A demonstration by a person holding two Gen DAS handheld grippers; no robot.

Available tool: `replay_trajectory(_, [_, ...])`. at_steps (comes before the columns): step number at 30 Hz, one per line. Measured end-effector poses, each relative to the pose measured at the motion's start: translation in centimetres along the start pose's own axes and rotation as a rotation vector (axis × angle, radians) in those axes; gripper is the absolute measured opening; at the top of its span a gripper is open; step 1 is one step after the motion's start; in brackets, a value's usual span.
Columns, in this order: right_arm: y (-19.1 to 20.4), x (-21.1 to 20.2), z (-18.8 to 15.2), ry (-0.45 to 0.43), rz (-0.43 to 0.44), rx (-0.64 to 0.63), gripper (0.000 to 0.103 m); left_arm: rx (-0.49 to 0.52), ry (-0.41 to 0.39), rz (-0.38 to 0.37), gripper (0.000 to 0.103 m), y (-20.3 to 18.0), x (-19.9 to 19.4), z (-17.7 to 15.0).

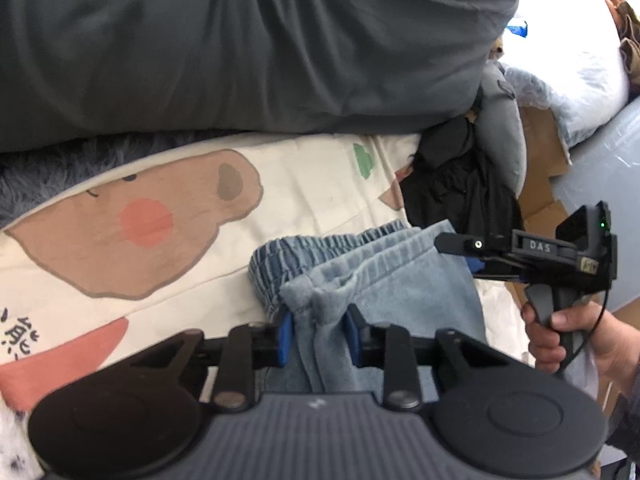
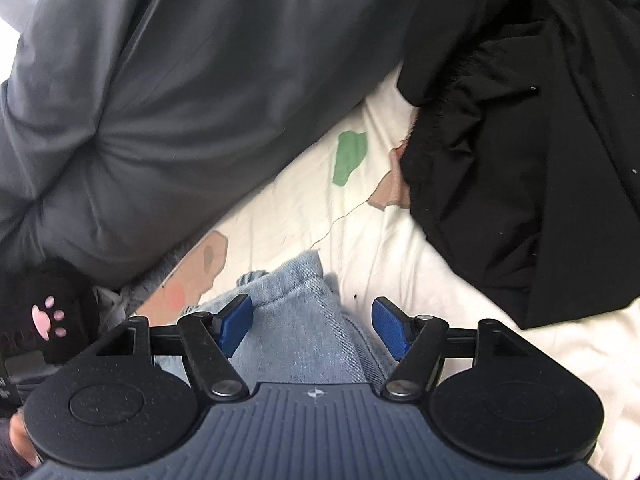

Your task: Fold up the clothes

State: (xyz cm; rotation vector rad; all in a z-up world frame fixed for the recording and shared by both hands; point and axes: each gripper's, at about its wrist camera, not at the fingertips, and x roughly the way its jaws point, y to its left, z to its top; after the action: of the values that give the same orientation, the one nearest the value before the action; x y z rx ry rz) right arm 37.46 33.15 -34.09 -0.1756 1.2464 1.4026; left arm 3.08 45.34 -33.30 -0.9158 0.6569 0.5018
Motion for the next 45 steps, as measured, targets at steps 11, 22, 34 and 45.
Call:
replay_trajectory(11, [3.9,-2.5,0.4,-0.073,-0.053,-0.178,0.014,0.032,-0.016,0.025,0.021,-1.1,-1.0,0.0])
replay_trajectory(22, [5.4,-4.1,-0.2,-0.159,-0.12,-0.219,0.012,0.039,-0.017,0.016,0.018,-2.0,-1.2,0.8])
replay_trajectory(34, [5.7,-5.3,0.1,-0.238,-0.196,-0.19,0.012,0.048,-0.028,-0.012,0.018,-2.8,-0.2,2.5])
replay_trajectory(45, [6.9,-5.0,0.5,-0.213,-0.285,-0.133,0.035,-0.035,0.012,-0.015,0.021,0.2,1.4,2.4])
